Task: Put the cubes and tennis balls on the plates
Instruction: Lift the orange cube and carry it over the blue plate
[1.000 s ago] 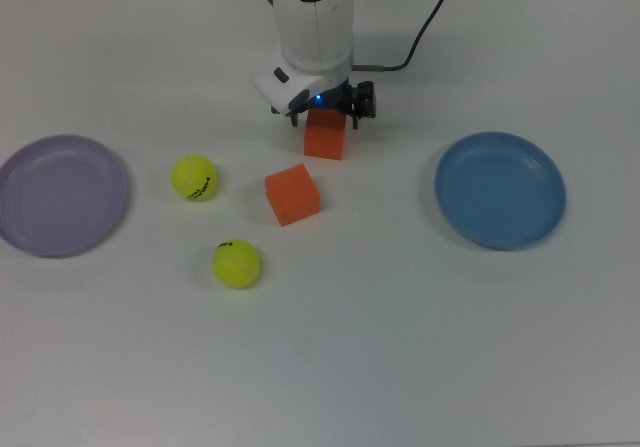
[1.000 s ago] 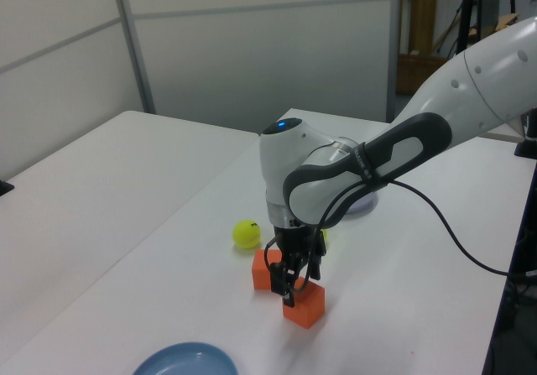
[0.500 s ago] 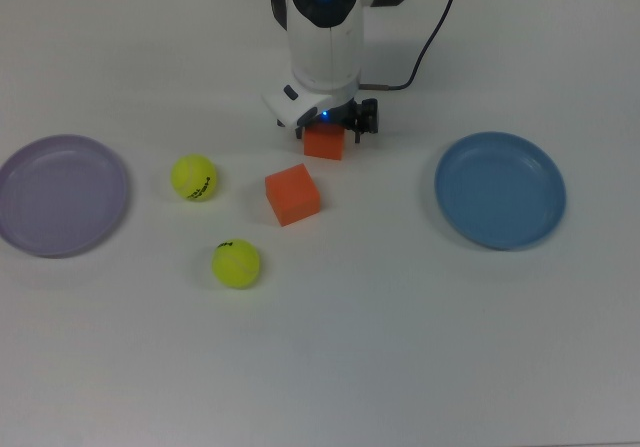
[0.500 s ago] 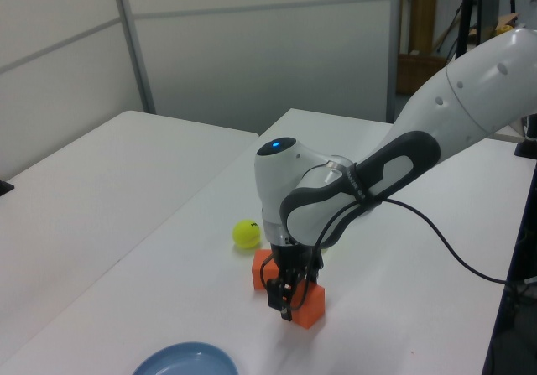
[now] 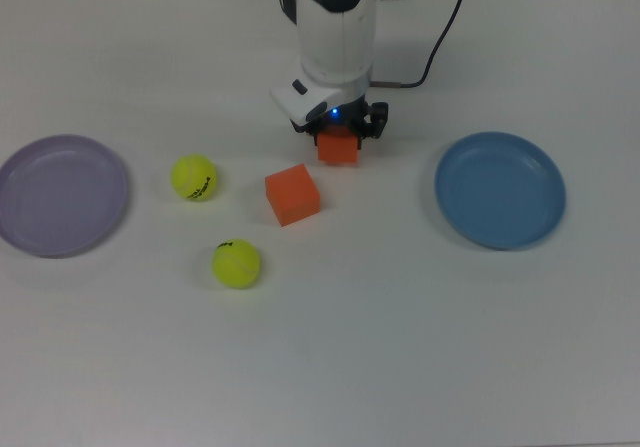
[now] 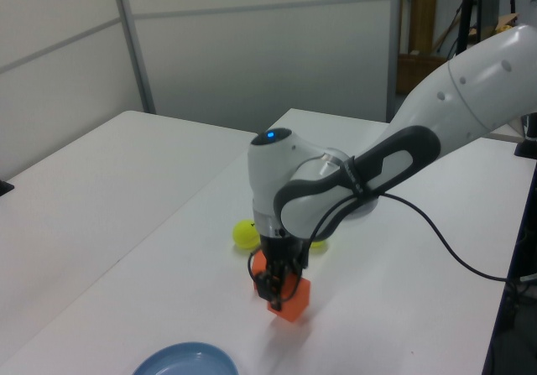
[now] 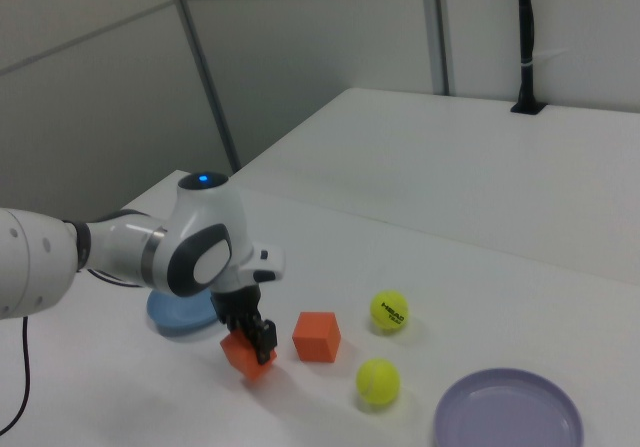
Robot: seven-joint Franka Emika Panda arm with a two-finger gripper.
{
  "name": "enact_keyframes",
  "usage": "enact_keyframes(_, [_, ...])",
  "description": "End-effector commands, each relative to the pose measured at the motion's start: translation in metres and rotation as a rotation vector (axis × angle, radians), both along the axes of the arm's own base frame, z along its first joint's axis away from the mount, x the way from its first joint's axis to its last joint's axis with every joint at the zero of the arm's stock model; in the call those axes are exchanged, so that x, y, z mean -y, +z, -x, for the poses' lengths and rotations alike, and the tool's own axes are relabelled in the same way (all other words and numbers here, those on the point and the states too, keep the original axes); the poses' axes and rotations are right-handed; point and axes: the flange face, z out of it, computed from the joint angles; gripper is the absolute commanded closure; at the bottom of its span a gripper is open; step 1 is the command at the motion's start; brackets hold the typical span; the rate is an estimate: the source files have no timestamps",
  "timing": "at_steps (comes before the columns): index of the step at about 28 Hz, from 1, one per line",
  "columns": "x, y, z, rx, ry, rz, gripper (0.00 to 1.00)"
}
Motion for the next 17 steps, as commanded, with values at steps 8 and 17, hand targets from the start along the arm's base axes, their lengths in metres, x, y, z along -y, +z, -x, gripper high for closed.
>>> enact_keyframes(8, [-0.087,0.082,-0.008,0.172,0.011,-0.078,1.00])
enact_keyframes(17, [-0.168,0.056,-0.015,0.209,0.046,-0.055,1.00])
